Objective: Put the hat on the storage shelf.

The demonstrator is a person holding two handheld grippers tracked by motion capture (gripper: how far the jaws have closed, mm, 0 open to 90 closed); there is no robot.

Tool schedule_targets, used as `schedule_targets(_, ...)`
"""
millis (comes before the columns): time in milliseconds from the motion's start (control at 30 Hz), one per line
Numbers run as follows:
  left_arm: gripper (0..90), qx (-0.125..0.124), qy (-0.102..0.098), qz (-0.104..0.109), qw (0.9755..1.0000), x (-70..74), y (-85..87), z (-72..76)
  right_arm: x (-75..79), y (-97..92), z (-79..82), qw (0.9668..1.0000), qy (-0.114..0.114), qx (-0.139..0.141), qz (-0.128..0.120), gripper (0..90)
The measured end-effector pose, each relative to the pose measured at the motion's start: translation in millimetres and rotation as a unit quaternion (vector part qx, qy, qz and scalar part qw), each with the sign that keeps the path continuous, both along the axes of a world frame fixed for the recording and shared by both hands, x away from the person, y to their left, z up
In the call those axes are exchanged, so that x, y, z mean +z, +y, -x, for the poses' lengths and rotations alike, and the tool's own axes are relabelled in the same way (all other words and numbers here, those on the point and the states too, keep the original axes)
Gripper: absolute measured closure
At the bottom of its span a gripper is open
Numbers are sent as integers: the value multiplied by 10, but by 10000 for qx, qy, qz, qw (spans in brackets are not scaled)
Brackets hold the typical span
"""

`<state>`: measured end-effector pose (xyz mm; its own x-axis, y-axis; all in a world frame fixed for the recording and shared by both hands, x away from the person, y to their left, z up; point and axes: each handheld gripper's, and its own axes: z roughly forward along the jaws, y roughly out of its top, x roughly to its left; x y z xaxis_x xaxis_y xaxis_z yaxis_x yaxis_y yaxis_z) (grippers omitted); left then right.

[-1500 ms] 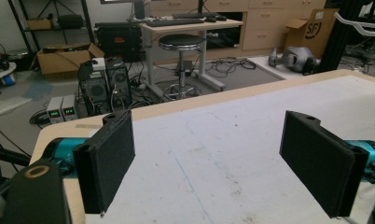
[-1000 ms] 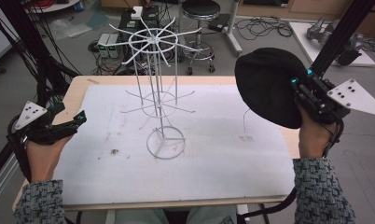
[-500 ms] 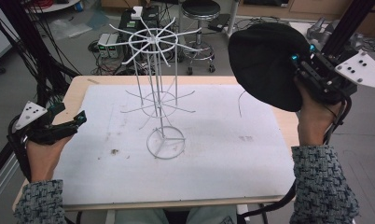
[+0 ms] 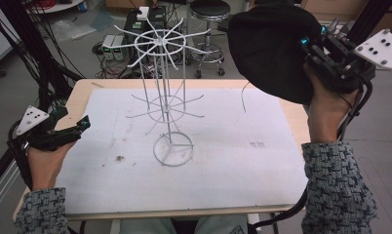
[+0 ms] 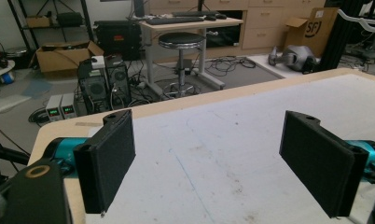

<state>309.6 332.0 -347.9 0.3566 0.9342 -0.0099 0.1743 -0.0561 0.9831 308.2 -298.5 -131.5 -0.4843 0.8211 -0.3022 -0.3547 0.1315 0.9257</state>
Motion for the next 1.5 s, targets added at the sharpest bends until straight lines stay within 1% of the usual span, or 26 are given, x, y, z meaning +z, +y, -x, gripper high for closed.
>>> schedule_targets(33,184,1,1,-1,10000,0,0,0,19,11,-3,10000,-31,7,20,787)
schedule_targets(200,184,5,-1,7,10000,4,5,4,75,58,-6,9999,28,100,-45,787)
schedule_targets(500,184,16,-4,16,10000,1,18,3,148,117,-21,9993,210,273,-134,785)
schedule_targets(567,184,18,1,13,10000,1,17,3,195,135,-20,9988,258,364,-203,785)
schedule_targets(600,184,15,-6,18,10000,1,16,3,210,140,-16,9982,318,432,-268,785)
schedule_targets(667,183,15,-7,16,10000,2,17,4,237,147,-18,9972,369,526,-373,785)
schedule_targets(767,184,14,-9,30,10000,3,22,5,274,173,-13,9961,431,622,-450,783)
schedule_targets(900,184,30,-4,29,10000,4,30,8,320,230,-4,9955,496,649,-485,783)
schedule_targets(1067,184,32,-11,41,10000,6,33,11,351,293,-2,9952,487,655,-545,782)
schedule_targets(1133,184,33,-13,38,10000,7,37,13,356,326,-17,9945,497,710,-593,780)
schedule_targets(1233,184,35,-8,31,10000,6,43,13,348,367,-30,9942,524,758,-561,779)
schedule_targets(1400,184,37,-4,38,10000,5,46,13,292,434,-26,9936,575,851,-475,776)
schedule_targets(1500,184,38,-7,41,10000,3,43,12,254,469,-36,9940,581,837,-398,771)
